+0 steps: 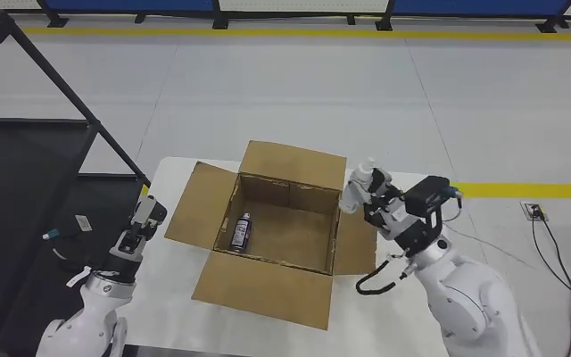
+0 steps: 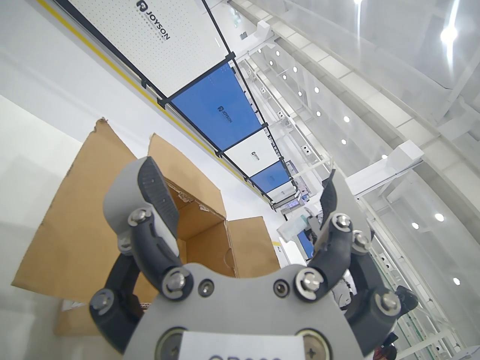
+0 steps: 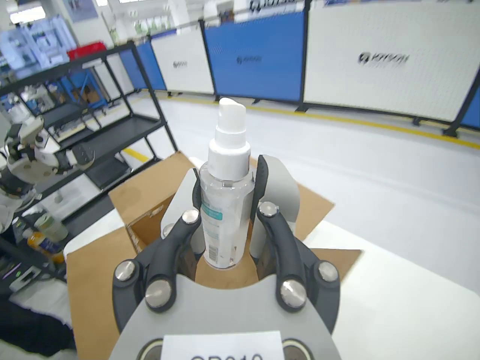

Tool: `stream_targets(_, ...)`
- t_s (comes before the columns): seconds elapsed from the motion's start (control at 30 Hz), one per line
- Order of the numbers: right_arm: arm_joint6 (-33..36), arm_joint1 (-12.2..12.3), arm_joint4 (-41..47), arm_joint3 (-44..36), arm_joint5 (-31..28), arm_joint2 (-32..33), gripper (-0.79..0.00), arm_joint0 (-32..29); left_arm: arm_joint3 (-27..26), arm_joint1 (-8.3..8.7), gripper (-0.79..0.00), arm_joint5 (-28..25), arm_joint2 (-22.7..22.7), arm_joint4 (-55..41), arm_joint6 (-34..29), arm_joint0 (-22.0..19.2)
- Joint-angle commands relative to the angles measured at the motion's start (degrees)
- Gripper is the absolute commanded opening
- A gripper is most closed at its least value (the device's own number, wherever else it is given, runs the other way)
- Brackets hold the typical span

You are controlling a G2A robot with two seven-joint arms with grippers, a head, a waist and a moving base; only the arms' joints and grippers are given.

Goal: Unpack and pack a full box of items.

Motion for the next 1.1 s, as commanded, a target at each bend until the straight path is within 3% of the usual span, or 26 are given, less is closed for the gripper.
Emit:
stream_targets(0.0,-7.0,0.2,-1.7,-0.8,0.6,5.5,-0.785,-4.6,-0.3,0.00,0.000,0.2,0.3,0.2,0.1,-0.3)
stream_targets(0.2,-22.1,0.3,-4.9,5.0,3.1,14.6,-0.785,-12.4,-0.9,-0.03,0.000,0.9,0.7,0.4,1.7,-1.4)
stream_targets(0.37,-27.5,0.3,-11.8,14.3,5.2,13.7,-0.785,-12.6,-1.4,-0.08,0.000,1.6,0.6,0.0,3.0,-1.8)
stream_targets(0.57,-30.4,0.0,-17.3,25.6,6.6,9.4,-0.785,-9.6,-1.8,-0.15,0.000,2.3,0.8,0.5,4.6,-1.5)
stream_targets(1.07,-30.2,-0.4,-17.4,45.5,5.7,5.7,-0.785,-1.4,-2.4,-0.29,0.000,2.9,2.2,2.1,6.0,-1.4)
